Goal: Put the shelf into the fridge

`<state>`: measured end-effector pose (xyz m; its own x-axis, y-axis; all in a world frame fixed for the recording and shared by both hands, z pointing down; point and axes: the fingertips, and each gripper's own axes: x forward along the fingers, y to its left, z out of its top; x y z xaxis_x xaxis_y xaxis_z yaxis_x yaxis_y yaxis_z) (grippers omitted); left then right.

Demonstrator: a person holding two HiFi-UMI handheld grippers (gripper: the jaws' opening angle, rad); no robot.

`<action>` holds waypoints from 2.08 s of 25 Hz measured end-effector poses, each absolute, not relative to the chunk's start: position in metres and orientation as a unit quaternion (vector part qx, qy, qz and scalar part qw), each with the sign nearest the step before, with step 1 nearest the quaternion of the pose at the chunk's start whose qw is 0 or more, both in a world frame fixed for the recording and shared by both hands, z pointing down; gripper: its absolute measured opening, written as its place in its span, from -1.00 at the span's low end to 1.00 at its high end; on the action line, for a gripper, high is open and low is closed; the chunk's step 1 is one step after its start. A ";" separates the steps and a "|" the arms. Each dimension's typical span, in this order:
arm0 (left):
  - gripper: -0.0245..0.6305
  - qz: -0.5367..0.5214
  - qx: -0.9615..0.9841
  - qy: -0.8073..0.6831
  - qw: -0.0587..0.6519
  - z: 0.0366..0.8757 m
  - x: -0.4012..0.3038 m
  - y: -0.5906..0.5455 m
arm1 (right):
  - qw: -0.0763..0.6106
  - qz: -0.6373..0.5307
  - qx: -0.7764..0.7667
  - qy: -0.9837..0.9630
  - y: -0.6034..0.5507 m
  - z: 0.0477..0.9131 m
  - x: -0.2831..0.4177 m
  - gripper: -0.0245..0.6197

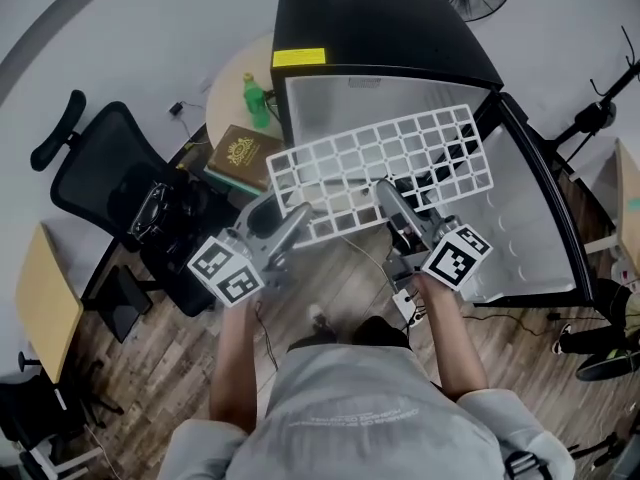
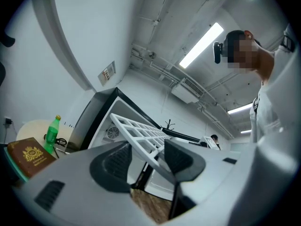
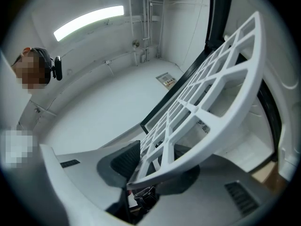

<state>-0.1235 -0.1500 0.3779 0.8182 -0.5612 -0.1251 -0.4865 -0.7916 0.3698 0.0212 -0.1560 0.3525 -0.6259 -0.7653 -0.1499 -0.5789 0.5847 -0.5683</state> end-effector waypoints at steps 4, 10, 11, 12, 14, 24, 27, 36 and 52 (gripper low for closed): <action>-0.31 -0.106 0.941 -0.276 0.167 0.381 -0.118 -0.157 | 0.194 -0.255 -0.381 0.867 -0.163 0.358 0.026 -0.58; -0.31 -0.090 0.941 -0.275 0.177 0.382 -0.104 -0.170 | 0.201 -0.274 -0.379 0.861 -0.176 0.365 0.040 -0.58; -0.31 -0.087 0.941 -0.275 0.179 0.383 -0.102 -0.172 | 0.204 -0.277 -0.379 0.859 -0.179 0.367 0.042 -0.58; -0.31 -0.085 0.940 -0.275 0.182 0.383 -0.100 -0.174 | 0.206 -0.281 -0.379 0.857 -0.181 0.369 0.044 -0.58; -0.31 -0.081 0.940 -0.276 0.185 0.385 -0.098 -0.179 | 0.210 -0.287 -0.379 0.854 -0.186 0.372 0.046 -0.58; -0.30 -0.069 0.937 -0.280 0.195 0.393 -0.095 -0.199 | 0.223 -0.311 -0.385 0.840 -0.203 0.388 0.050 -0.58; -0.30 -0.061 0.938 -0.279 0.196 0.396 -0.093 -0.204 | 0.227 -0.316 -0.389 0.835 -0.206 0.392 0.051 -0.58; -0.30 -0.048 0.939 -0.271 0.209 0.403 -0.089 -0.220 | 0.238 -0.333 -0.403 0.819 -0.215 0.404 0.056 -0.58; -0.30 -0.064 0.925 -0.289 0.237 0.401 -0.087 -0.252 | 0.246 -0.346 -0.419 0.803 -0.233 0.405 0.056 -0.58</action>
